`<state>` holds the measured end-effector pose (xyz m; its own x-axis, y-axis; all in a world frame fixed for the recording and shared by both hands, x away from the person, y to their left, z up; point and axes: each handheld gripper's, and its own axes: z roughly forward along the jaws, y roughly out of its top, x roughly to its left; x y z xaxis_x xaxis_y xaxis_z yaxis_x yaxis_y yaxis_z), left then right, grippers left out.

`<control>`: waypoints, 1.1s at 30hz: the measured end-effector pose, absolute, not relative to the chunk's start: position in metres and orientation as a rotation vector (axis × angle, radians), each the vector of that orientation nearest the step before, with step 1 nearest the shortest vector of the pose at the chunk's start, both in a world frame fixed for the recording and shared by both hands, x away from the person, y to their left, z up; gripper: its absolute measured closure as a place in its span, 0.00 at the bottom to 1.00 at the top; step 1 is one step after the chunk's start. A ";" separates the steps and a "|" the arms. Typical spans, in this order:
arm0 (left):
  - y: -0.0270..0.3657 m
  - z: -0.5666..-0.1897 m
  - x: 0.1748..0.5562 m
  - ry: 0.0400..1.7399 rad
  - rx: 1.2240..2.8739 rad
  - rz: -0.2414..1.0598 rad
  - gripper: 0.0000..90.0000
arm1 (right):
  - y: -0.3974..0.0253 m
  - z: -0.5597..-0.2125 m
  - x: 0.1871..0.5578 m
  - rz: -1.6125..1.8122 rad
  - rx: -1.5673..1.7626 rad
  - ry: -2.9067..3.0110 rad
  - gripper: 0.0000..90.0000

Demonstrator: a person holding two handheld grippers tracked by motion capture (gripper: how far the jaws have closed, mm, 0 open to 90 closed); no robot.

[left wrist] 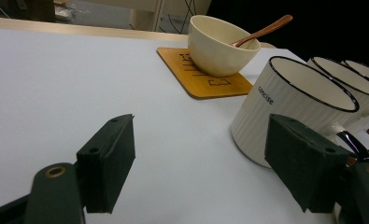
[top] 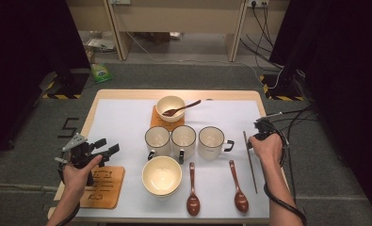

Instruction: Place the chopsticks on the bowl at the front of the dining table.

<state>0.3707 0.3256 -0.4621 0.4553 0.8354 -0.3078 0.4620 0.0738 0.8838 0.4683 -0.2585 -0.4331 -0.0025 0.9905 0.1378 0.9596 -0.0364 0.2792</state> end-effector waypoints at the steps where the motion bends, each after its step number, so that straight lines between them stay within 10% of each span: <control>1: 0.326 -0.462 0.371 1.171 1.562 0.408 0.27 | -0.259 -0.433 0.466 0.441 2.146 2.114 0.76; 33: 0.323 -0.462 0.373 1.165 1.564 0.401 0.27 | -0.252 -0.442 0.417 0.229 2.167 2.254 0.81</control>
